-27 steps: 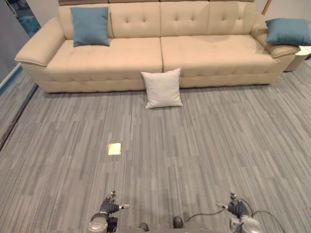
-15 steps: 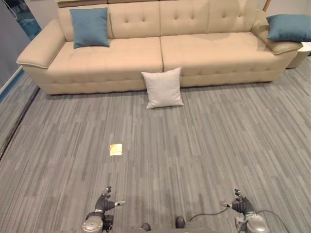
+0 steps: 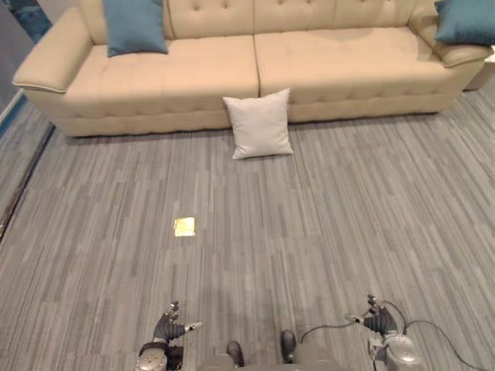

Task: Pick up cushions and gather them together orderly.

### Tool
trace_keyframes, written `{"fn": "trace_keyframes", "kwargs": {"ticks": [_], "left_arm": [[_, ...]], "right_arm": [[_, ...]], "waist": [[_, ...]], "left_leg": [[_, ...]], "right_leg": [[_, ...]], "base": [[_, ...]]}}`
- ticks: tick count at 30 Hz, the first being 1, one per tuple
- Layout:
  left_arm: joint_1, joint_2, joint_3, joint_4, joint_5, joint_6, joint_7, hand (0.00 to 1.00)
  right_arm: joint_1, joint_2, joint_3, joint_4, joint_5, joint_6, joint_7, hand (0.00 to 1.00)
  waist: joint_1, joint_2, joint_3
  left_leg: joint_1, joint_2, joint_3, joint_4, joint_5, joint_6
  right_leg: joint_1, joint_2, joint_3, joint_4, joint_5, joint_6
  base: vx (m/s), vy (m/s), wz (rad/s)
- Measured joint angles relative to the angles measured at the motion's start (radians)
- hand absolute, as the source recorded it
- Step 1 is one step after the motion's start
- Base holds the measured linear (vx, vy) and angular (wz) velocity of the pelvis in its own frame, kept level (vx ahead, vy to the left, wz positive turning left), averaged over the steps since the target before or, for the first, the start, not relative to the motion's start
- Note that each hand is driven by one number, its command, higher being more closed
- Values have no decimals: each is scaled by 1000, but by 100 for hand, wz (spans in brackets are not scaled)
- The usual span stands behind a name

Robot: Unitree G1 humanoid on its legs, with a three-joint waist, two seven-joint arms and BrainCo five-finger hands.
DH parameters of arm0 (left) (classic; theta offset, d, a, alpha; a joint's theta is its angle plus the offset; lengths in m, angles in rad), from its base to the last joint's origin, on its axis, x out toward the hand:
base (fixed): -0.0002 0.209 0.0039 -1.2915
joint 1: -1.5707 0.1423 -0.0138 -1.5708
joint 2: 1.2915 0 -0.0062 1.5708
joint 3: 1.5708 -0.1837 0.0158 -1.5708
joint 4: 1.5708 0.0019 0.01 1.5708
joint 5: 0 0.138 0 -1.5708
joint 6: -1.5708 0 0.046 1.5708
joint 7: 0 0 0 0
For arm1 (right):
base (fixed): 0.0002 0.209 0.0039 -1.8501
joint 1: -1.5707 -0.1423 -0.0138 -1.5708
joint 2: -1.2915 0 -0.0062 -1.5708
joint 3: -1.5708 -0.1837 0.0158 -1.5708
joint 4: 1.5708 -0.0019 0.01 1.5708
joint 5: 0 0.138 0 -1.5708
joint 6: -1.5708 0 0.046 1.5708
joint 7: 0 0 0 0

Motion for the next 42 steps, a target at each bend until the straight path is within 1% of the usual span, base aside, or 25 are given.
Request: {"fn": "trace_keyframes", "kwargs": {"ticks": [2,4,5,8,9,11,12,14,16,19,21,24,26,27,28,29,30,32,33,34,35,37,38,40,42], "left_arm": [[-21,7,-5,-3,-10,0,1,0],[-53,24,-18,-3,-19,2,6,0],[-66,30,-18,-3,-23,2,15,0],[-97,40,-18,-3,-25,2,19,0],[-106,39,-20,-3,-27,2,19,0],[-101,40,-34,0,-27,2,19,0],[-100,29,-41,6,-27,2,18,0],[-106,23,-43,9,-27,1,16,0],[-94,-2,-37,7,-33,1,15,0],[-62,-28,-35,-5,-43,-1,13,0],[-54,-38,-35,-25,-46,-2,12,0],[-46,-46,-35,-35,-52,-1,12,0],[-30,-67,-37,-34,-52,-2,14,0],[-25,-71,-38,-34,-52,-2,15,0],[-16,-63,-35,-26,-53,-2,18,0],[-19,-59,-36,-22,-53,-2,19,0],[-25,-63,-36,-24,-55,-2,18,0],[-21,-66,-36,-16,-55,-2,17,0],[-20,-62,-37,-5,-54,0,17,0],[-20,-57,-39,-2,-54,1,19,0],[-19,-54,-40,-1,-55,1,20,0],[-27,-37,-46,-2,-69,0,21,0],[-32,-32,-46,-2,-72,0,21,0],[-50,-20,-45,-1,-72,-1,20,0],[-55,-13,-44,2,-72,-1,20,0]], "right_arm": [[-7,15,14,-2,1,0,0,0],[-6,19,42,-1,2,1,1,0],[-2,17,55,-1,2,1,3,0],[-14,11,60,-2,2,1,2,0],[-17,1,77,-2,2,1,2,0],[1,-4,90,-7,1,1,2,0],[16,-10,90,-10,1,2,2,0],[7,-10,89,-26,-2,2,4,0],[10,-19,95,-40,-2,1,3,0],[25,-17,94,-92,3,-4,-3,0],[35,-15,91,-124,9,-7,-6,0],[31,-8,91,-133,31,0,-6,0],[40,-1,89,-123,32,-4,-12,0],[37,-4,90,-112,32,-4,-16,0],[23,9,92,-82,31,-2,-19,0],[22,16,92,-73,31,-2,-19,0],[24,13,90,-66,29,-3,-19,0],[27,15,88,-39,29,-1,-18,0],[33,19,91,-30,28,0,-18,0],[38,20,97,-28,28,0,-14,0],[43,18,106,-30,28,0,-14,0],[37,16,140,-32,28,-2,-12,0],[32,16,146,-32,28,-2,-10,0],[21,15,153,-32,26,-3,1,0],[29,12,153,-33,26,-3,3,0]], "waist": [[-3,-2,28],[-6,-4,60],[-6,0,65],[-23,14,89],[-47,11,97],[-64,-7,95],[-64,8,98],[-62,12,100],[-60,22,116],[-19,3,122],[1,-4,120],[29,-1,121],[52,7,112],[57,19,105],[65,5,94],[62,-11,83],[48,-22,74],[50,-52,73],[40,-63,73],[24,-62,74],[19,-56,75],[10,-40,76],[4,-34,78],[-13,-22,85],[-18,-34,83]], "left_leg": [[58,-9,20,-8,-18,10],[133,-22,16,-29,-47,27],[159,-19,16,-35,-66,25],[208,6,4,-67,-80,14],[241,23,-10,-93,-80,13],[285,24,-12,-95,-87,-42],[294,46,-19,-66,-97,-74],[246,62,-25,85,-42,-157],[71,152,-58,576,156,-132],[-107,241,1,902,98,-62],[-202,248,41,873,84,-52],[-341,206,89,582,72,-38],[-334,99,24,134,138,-103],[-342,88,-1,64,191,-89],[-336,63,-32,93,292,-18],[-345,43,-32,114,264,9],[-355,19,-35,169,214,51],[-296,-12,2,210,131,65],[-226,-41,4,204,80,77],[-146,-54,3,185,46,87],[-80,-56,4,158,31,90],[58,-46,-1,63,28,89],[87,-38,-4,42,28,88],[152,-3,-7,11,28,87],[185,-1,-15,11,18,64]], "right_leg": [[-76,-18,-36,248,-26,46],[-170,-66,-136,469,-59,34],[-216,-82,-191,470,-89,16],[-297,-80,-272,329,-77,0],[-315,-75,-298,218,-27,-9],[-328,-66,-276,90,112,-47],[-332,-62,-268,148,173,-108],[-331,-71,-278,227,85,-129],[-153,-53,-301,160,19,-139],[78,-31,-287,38,0,-162],[155,-31,-275,-37,-17,-145],[264,-32,-251,-125,-37,-124],[341,-49,-211,-183,-75,-83],[355,-41,-198,-192,-88,-71],[374,-58,-162,-187,-123,-57],[371,-79,-150,-171,-124,-57],[335,-114,-133,-76,-124,-52],[260,-160,-75,198,-116,24],[184,-193,-60,429,-11,153],[114,-217,-63,630,25,168],[62,-226,-81,727,-8,106],[-39,-208,-162,715,-75,1],[-68,-195,-186,672,-90,-20],[-165,-128,-233,360,-93,-29],[-185,-97,-211,111,13,-29]], "base": [[185,93,-15],[229,77,-2],[271,54,-1],[342,-7,17],[475,-80,48],[564,-130,42],[608,-184,23],[661,-232,18],[628,-244,18],[612,-176,-15],[483,-63,-24],[531,53,-32],[653,195,-48],[556,244,-67],[444,204,-45],[584,244,-20],[588,253,2],[588,246,-9],[578,188,2],[695,186,8],[672,128,1],[543,53,-2],[518,-33,11],[601,-127,23],[537,-176,35]]}}
